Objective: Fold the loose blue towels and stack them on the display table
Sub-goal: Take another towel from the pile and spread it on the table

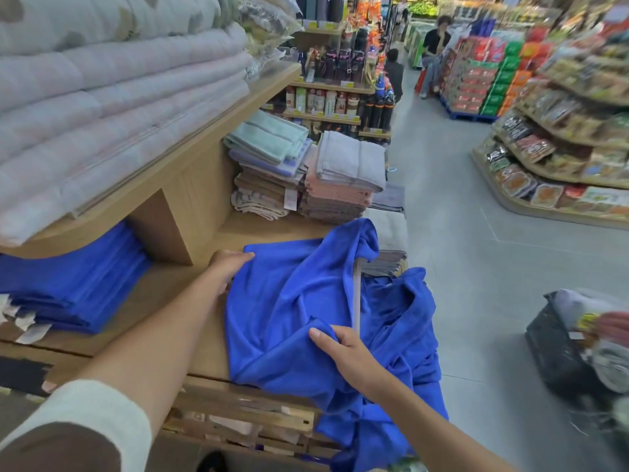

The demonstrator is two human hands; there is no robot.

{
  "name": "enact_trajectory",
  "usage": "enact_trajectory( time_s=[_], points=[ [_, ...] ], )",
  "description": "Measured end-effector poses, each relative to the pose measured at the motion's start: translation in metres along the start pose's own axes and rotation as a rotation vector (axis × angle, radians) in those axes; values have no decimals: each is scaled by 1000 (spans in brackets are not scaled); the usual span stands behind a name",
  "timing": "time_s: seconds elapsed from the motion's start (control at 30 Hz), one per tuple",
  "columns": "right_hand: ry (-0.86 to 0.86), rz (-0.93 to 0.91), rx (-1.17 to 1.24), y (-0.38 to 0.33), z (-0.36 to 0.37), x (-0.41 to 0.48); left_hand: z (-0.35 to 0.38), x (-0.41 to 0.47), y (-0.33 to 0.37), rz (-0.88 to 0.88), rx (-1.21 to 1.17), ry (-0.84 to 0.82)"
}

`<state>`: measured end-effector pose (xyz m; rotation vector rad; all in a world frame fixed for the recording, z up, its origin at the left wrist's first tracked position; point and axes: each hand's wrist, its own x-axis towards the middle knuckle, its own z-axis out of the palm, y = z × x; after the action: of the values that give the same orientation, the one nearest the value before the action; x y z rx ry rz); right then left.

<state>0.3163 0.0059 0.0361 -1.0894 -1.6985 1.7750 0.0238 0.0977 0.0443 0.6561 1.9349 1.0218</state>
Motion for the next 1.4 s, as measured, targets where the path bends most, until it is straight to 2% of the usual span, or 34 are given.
enact_trajectory(
  time_s=[0.13,0.23,0.3,0.37,0.43,0.5,0.57,0.6,0.63,0.7,0.77,0.83,0.9,0.97,1.1,1.17,1.3,1.4],
  points=[
    [-18,15,-22,0,5,-2,7,5,24,-150,-117,-209],
    [-15,-17,20,-4,4,-7,0,1,56,-150,-280,-249],
    [-19,-45,53,-8,1,-12,-6,-6,87,34,-545,-208],
    [-3,-73,36,-9,-4,-19,-9,-23,108,344,-632,-104],
    [-12,-102,0,-5,-10,-25,-11,-47,105,699,-387,-50],
    [-18,-128,-50,-1,-15,-29,-8,-63,77,890,115,-170],
    [-11,-149,-75,-1,-17,-31,-5,-68,38,864,751,-283],
    [-12,-158,-80,-2,-18,-31,-5,-68,20,799,995,-310],
    [-14,-168,-88,-2,-18,-31,-5,-66,4,717,1150,-331],
    [-10,-164,-97,-1,-20,-30,-2,-64,-18,603,1268,-339],
    [9,-126,-68,-1,-20,-29,4,-62,-28,620,1240,-241],
    [15,-101,-5,-2,-20,-29,15,-64,-33,767,1125,-109],
    [30,-97,2,-3,-21,-30,32,-69,-34,939,941,-122],
    [53,-104,-49,-2,-22,-29,52,-75,-33,991,867,-205],
    [135,-103,-88,0,-26,-27,86,-79,-35,860,1139,-182],
    [155,-105,-89,1,-28,-27,96,-79,-36,768,1167,-125],
    [185,-152,-186,-1,-29,-32,106,-79,-36,722,988,3],
    [214,-203,-141,-9,-32,-31,102,-78,-27,597,672,-21]
  ],
)
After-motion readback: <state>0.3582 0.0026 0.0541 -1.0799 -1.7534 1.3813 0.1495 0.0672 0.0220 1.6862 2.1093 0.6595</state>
